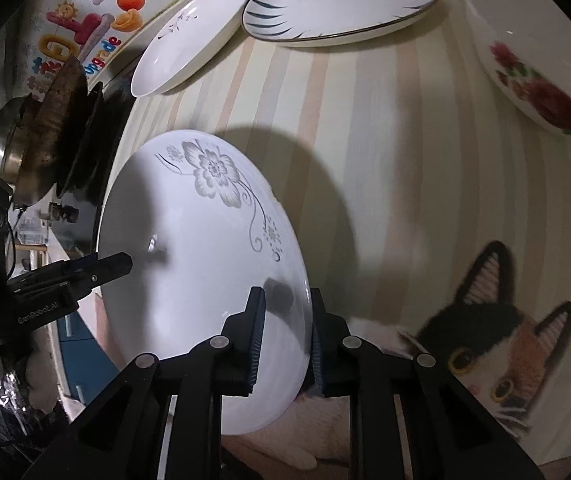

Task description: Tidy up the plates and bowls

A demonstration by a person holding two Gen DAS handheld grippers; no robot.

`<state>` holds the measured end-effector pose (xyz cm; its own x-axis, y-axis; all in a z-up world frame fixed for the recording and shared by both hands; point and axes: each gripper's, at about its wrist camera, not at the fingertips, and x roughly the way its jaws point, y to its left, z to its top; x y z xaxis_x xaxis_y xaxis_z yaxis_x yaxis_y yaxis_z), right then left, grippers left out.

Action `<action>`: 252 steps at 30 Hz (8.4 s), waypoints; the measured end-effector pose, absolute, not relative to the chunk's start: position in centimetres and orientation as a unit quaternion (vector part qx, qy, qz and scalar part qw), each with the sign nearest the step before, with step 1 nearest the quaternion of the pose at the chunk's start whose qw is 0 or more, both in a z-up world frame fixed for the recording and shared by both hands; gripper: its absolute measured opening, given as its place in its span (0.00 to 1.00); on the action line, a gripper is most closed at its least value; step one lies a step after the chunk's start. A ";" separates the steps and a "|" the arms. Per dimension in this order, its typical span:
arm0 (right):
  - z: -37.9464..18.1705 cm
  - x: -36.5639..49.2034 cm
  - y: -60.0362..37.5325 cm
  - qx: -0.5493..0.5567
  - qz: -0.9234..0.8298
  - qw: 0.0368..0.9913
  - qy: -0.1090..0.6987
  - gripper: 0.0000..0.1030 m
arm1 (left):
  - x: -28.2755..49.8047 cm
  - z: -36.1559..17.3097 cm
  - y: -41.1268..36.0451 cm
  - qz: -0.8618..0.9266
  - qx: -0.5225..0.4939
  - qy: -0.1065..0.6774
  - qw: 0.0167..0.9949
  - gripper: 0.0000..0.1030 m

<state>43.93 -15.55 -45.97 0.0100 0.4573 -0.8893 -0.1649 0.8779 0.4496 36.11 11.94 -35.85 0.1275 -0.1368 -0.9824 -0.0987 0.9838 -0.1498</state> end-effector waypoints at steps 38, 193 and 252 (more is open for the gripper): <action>-44.7 40.4 -32.7 0.179 0.141 0.702 0.675 0.22 | 41.2 -39.1 -4.7 -0.080 -0.028 0.688 0.721 0.36; -42.1 36.1 -32.6 0.160 0.080 0.729 0.660 0.17 | 37.8 -40.1 -12.3 -0.100 0.075 0.701 0.703 0.32; -42.8 69.1 -24.3 0.106 0.088 0.743 0.654 0.11 | 60.0 -37.6 -3.1 -0.070 -0.094 0.657 0.745 0.15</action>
<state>69.06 -24.33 -42.77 0.1279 0.2700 -0.9543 0.0070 0.9620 0.2731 60.03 -3.06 -37.64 0.1269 -0.2278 -0.9654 -0.0203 0.9725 -0.2321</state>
